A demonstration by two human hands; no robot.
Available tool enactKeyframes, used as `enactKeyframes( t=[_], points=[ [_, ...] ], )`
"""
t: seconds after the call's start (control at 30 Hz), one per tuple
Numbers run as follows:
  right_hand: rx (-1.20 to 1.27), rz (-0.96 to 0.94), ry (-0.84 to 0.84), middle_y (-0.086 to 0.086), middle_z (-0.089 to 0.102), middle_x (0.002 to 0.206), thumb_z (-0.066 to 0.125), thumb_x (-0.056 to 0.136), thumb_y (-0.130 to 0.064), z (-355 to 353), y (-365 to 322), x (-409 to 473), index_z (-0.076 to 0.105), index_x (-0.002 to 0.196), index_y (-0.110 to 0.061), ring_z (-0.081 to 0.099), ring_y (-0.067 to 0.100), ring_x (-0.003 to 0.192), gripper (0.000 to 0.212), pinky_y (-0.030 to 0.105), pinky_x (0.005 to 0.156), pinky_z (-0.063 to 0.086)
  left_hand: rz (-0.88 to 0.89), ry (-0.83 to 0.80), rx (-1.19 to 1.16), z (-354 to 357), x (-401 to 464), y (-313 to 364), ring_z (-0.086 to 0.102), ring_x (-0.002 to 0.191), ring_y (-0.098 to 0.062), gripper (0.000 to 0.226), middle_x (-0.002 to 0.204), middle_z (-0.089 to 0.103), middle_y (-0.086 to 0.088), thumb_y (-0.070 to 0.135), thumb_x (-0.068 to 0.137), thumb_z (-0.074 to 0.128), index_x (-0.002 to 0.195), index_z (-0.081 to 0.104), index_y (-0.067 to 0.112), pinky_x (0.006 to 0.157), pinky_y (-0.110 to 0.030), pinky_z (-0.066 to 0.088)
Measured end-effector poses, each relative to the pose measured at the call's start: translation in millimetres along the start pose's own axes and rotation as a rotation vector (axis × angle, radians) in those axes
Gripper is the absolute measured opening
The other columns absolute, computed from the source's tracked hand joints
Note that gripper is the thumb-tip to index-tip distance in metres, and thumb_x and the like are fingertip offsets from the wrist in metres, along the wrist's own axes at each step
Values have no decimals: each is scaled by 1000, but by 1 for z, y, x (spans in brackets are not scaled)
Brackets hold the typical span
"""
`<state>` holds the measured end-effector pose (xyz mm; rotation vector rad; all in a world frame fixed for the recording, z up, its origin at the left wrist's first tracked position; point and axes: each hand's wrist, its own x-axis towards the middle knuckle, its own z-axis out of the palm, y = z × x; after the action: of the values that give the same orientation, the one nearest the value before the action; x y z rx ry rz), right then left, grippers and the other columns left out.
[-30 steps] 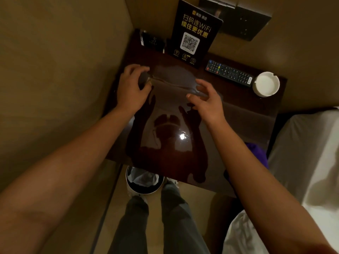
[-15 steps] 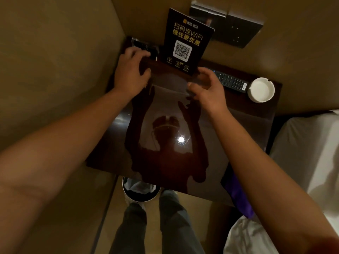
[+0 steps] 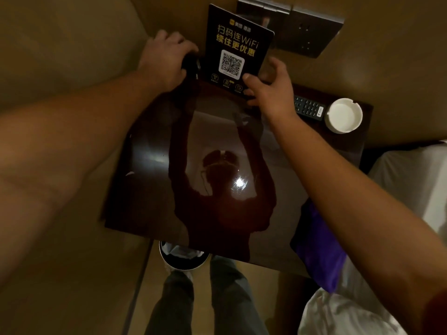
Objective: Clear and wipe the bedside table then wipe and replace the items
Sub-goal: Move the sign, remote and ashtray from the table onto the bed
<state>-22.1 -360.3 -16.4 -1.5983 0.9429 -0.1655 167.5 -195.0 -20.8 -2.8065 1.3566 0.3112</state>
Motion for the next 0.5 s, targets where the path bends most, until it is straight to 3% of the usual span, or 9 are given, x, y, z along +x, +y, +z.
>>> enactKeyframes(
  t=[0.1, 0.3, 0.5],
  points=[
    [20, 6, -26, 10, 64, 129, 68, 98, -22, 0, 3, 5, 37, 153, -16, 73, 25, 97, 64, 40, 77, 64, 17, -34, 83, 0, 8, 5, 42, 127, -44, 49, 138, 54, -19, 17, 92, 67, 139, 55, 19, 102, -55, 37],
    [-21, -29, -86, 5, 70, 108, 58, 104, -17, 1, 4, 12, 49, 144, -15, 74, 22, 90, 42, 41, 75, 65, -27, -158, 81, -7, 19, -1, 49, 126, -45, 44, 134, 60, -23, 11, 97, 61, 139, 57, 20, 103, -56, 44],
    [-18, -49, -94, 2, 69, 108, 50, 108, -13, 2, 6, 13, 60, 129, -6, 75, 25, 90, 25, 39, 77, 65, -72, -183, 16, -11, 14, 1, 54, 124, -44, 43, 132, 62, -21, 9, 98, 60, 139, 59, 21, 98, -51, 48]
  ],
)
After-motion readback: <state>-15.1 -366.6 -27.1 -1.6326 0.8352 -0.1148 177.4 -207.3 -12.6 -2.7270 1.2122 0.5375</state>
